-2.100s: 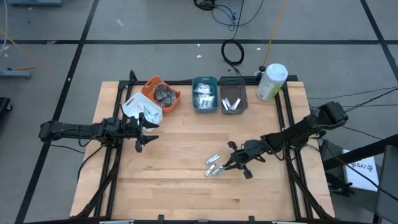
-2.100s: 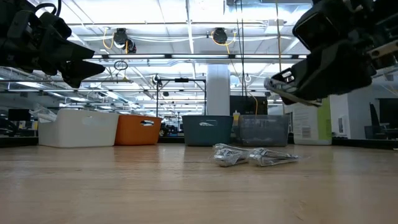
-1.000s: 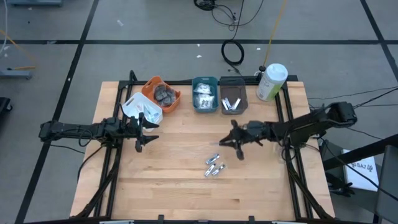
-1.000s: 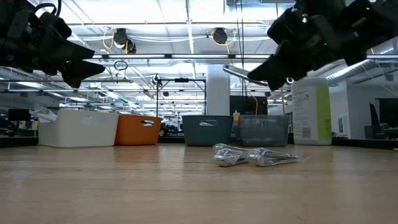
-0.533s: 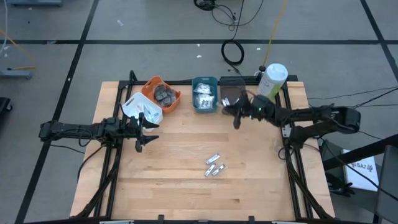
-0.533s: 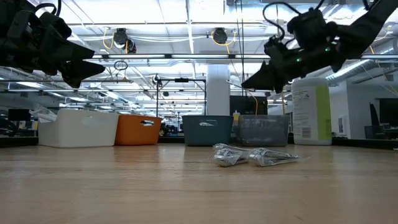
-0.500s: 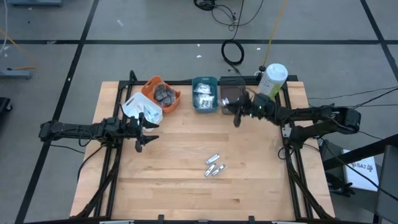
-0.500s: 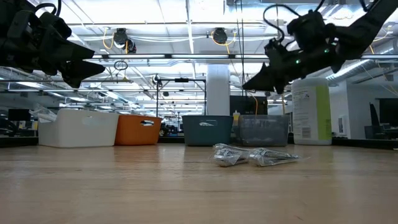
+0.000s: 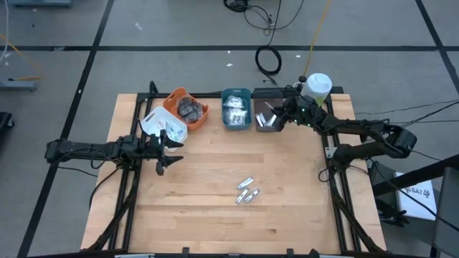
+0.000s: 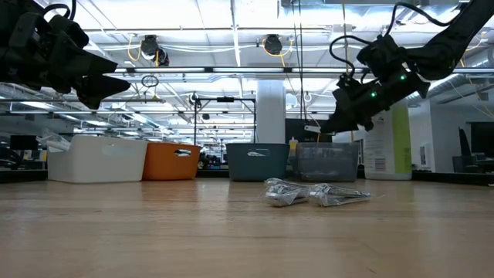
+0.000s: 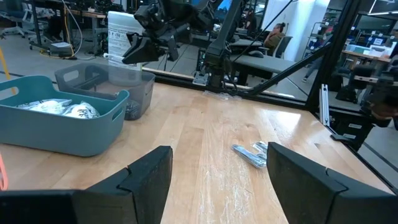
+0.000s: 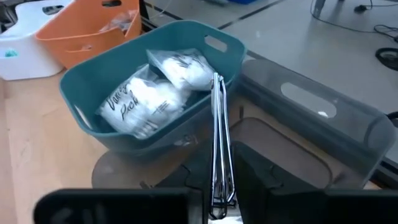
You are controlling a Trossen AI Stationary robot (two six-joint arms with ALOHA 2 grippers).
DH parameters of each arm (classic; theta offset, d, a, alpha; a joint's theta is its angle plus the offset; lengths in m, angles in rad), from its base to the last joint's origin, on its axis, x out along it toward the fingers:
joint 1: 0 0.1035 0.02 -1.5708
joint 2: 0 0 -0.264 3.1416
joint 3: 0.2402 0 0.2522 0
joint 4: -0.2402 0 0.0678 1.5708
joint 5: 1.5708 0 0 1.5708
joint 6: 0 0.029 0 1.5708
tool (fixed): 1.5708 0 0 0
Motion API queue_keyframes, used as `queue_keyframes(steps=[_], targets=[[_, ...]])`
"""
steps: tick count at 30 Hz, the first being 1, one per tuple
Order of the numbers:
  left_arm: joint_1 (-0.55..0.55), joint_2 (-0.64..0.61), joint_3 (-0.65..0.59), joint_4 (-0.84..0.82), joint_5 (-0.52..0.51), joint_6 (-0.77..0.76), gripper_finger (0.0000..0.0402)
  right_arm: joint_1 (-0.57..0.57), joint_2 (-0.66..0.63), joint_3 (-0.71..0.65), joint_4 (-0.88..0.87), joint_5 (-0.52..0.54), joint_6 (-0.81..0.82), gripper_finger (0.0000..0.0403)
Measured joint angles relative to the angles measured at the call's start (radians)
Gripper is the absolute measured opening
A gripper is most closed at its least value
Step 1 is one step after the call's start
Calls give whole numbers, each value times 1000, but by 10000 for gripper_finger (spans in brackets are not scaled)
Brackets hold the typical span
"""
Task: Pick & Place Travel size toiletries
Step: Put the silver nail cutter into the black bin
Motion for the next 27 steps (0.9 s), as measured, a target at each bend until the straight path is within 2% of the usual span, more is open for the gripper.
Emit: queue_keyframes(steps=[18, 27], targets=[[0, 0, 0, 0, 0, 0, 255, -1, 0, 0, 8, 24, 38, 139], [0, 0, 0, 0, 0, 0, 255, 1, 0, 0, 8, 19, 38, 146]])
